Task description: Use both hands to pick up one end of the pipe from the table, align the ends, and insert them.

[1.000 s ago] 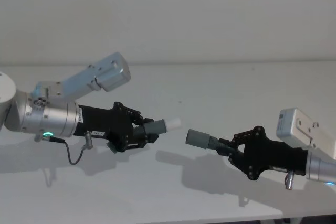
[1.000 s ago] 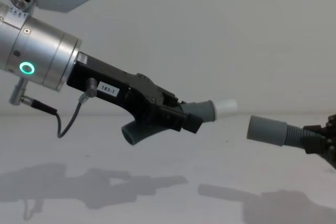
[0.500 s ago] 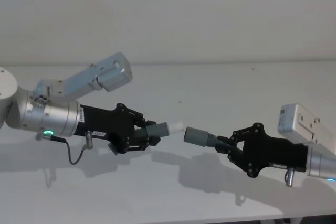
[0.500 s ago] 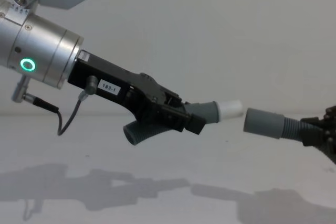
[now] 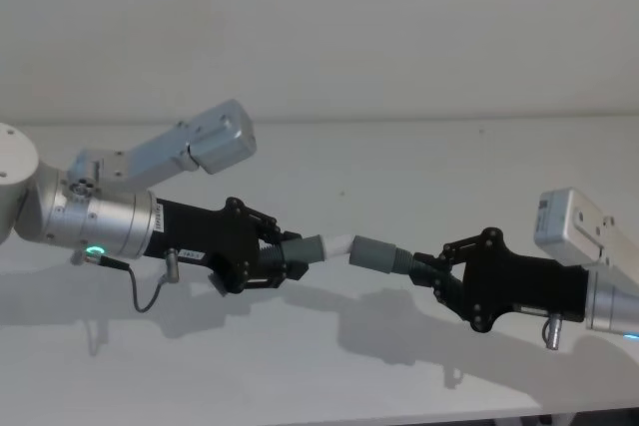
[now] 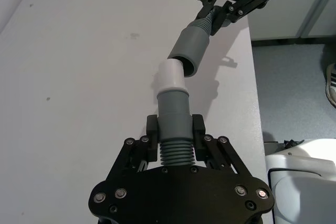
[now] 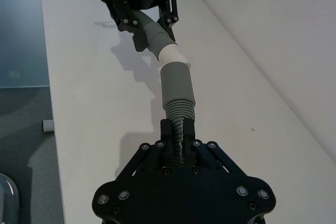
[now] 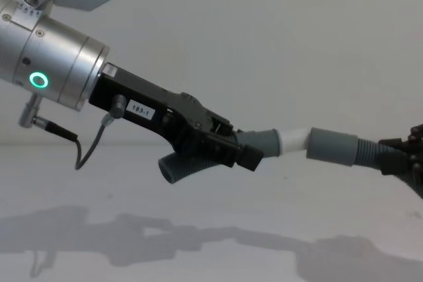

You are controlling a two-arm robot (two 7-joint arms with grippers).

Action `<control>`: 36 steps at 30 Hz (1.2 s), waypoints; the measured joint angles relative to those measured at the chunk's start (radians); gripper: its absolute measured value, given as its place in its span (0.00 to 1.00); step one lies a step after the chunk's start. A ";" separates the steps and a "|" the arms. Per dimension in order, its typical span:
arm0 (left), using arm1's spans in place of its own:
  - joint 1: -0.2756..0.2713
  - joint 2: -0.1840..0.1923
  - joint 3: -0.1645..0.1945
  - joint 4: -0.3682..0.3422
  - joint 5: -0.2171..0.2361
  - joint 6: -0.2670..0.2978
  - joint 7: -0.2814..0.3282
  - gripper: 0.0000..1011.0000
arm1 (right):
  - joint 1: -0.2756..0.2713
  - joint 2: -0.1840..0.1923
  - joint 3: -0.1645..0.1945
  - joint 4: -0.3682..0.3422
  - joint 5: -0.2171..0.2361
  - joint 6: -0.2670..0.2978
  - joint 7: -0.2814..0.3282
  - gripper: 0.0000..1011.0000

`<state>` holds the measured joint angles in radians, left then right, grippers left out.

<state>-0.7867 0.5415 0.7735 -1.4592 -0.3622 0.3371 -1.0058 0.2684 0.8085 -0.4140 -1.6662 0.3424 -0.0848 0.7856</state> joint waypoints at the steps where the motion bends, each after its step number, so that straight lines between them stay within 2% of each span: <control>1: -0.001 0.000 0.001 0.000 -0.001 0.000 0.000 0.34 | 0.000 0.000 0.000 0.000 0.001 0.000 0.000 0.10; 23: -0.007 0.012 0.009 0.007 -0.035 -0.016 -0.018 0.34 | 0.034 -0.004 -0.027 0.013 0.020 0.007 0.011 0.10; 36: -0.024 0.016 0.028 0.023 -0.041 -0.021 -0.038 0.34 | 0.050 -0.003 -0.041 0.017 0.028 -0.003 0.023 0.10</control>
<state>-0.8109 0.5578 0.8011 -1.4362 -0.4036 0.3163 -1.0438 0.3187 0.8053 -0.4549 -1.6495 0.3705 -0.0876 0.8085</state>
